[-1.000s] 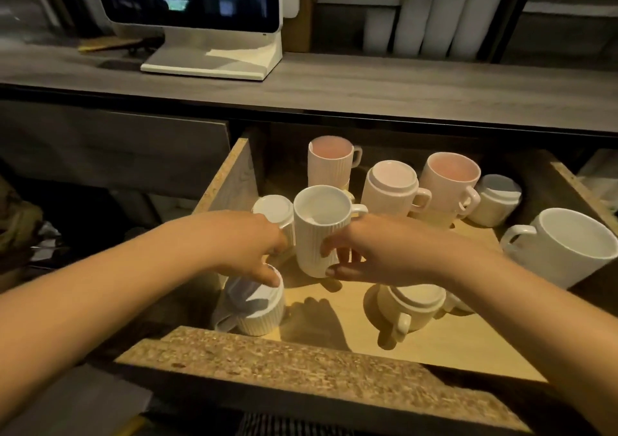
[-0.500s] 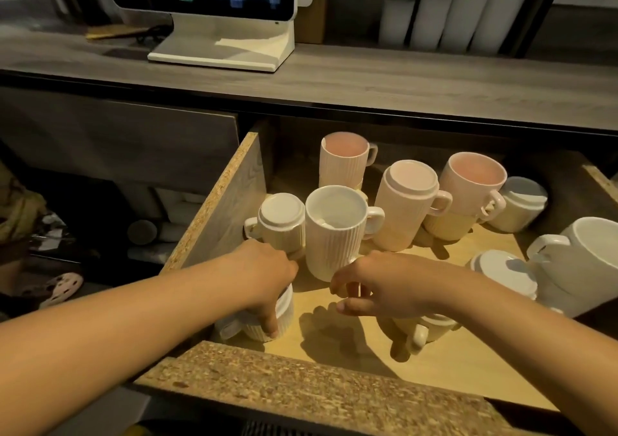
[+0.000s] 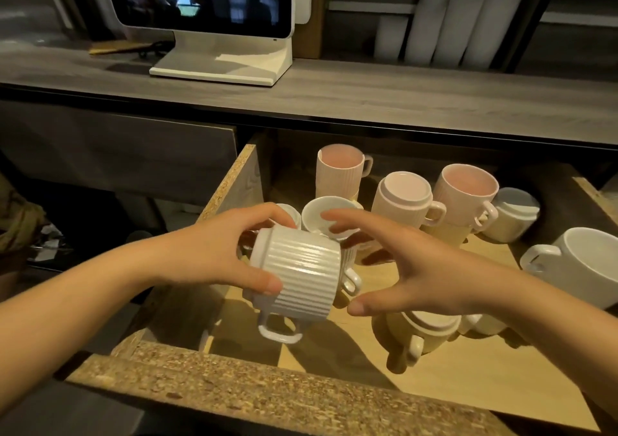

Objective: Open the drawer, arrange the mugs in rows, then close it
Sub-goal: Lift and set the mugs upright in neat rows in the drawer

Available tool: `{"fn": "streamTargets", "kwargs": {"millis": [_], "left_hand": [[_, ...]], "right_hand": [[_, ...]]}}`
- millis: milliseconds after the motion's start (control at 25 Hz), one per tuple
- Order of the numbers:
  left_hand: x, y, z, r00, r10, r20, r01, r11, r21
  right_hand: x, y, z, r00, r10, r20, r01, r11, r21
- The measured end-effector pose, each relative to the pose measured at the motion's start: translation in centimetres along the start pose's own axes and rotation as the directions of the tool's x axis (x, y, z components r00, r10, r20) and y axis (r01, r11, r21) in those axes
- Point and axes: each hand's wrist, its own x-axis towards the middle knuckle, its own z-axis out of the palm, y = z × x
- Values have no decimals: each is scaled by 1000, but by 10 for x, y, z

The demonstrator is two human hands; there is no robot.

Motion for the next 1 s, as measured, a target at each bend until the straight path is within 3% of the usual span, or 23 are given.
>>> {"fn": "streamTargets", "kwargs": {"millis": [200,320,440,520,680,800,1000], "left_hand": [[8,3,9,995,62,-76,-82,951,-299],[11,4,7,999,43,-13,-45,947,-318],[6,8,3,991,53,126,-54,998,11],[1,7,2,992,-46,115,14,964,265],[-8,-3,3,986,-164,-8,120,685,719],[-11,-13,2,972,-231,-36,158,535,830],[-13,-30,5,946,-314,-80,213,415,885]], "right_hand": [[-5,0,8,982,-109,-154,138,972,192],[-5,-4,5,956,-148,-255,193,968,163],[0,-14,6,958,-138,-252,138,990,-18],[6,-23,12,974,-92,-207,58,985,-164],[30,-36,31,993,-32,-117,-15,925,-380],[56,-34,49,999,-4,-40,-13,902,-432],[91,-29,74,994,94,50,-54,852,-521]]}}
